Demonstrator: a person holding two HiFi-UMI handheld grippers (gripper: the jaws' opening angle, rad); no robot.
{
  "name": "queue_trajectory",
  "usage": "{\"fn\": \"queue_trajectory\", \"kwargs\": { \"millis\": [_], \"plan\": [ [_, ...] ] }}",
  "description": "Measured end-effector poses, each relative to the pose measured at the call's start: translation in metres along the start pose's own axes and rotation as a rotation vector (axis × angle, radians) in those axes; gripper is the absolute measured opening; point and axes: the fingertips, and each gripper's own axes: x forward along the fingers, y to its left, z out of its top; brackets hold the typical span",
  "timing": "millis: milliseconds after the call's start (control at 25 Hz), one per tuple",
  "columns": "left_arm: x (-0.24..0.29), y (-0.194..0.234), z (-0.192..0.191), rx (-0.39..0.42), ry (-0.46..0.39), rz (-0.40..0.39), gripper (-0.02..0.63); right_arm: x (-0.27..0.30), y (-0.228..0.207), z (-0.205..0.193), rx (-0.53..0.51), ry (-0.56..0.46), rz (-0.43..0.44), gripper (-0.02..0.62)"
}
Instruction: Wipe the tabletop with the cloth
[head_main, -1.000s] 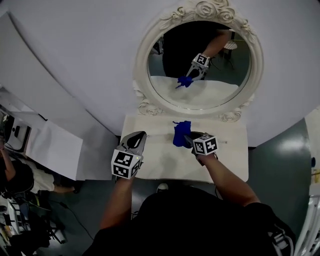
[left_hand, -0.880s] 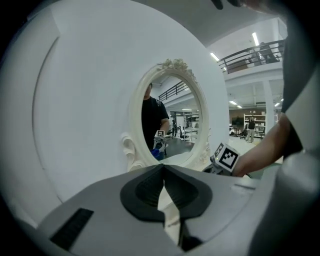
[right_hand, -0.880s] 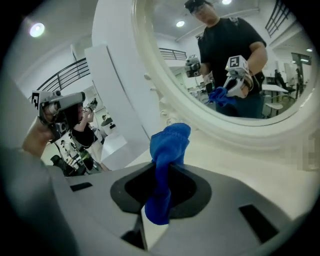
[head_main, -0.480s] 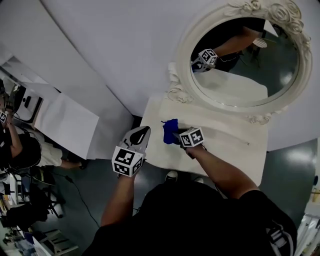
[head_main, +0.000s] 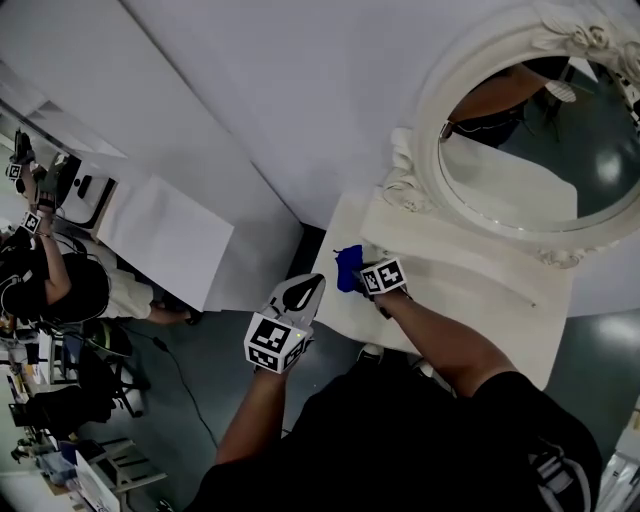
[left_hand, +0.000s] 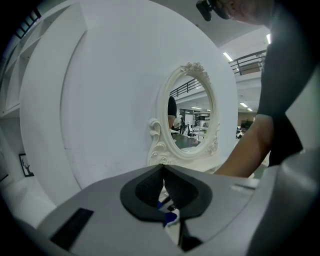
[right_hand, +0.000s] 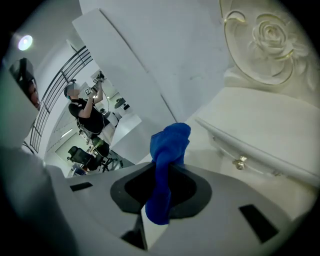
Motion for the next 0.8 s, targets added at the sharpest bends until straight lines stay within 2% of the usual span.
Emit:
{"fn": "queue_trajectory", "kwargs": {
  "millis": [440,800],
  "plan": [
    [-0.016,0.02,-0.024,-0.019,0.043,0.014,0.009,0.059,-0.008,-0.011,0.032,0.055,-0.009,0.058],
    [-0.008,0.028,-0.02,-0.016,0.032,0.002,0.009,0.059,-0.027,-0.022,0.021,0.082,-0.051,0.058]
  ]
}}
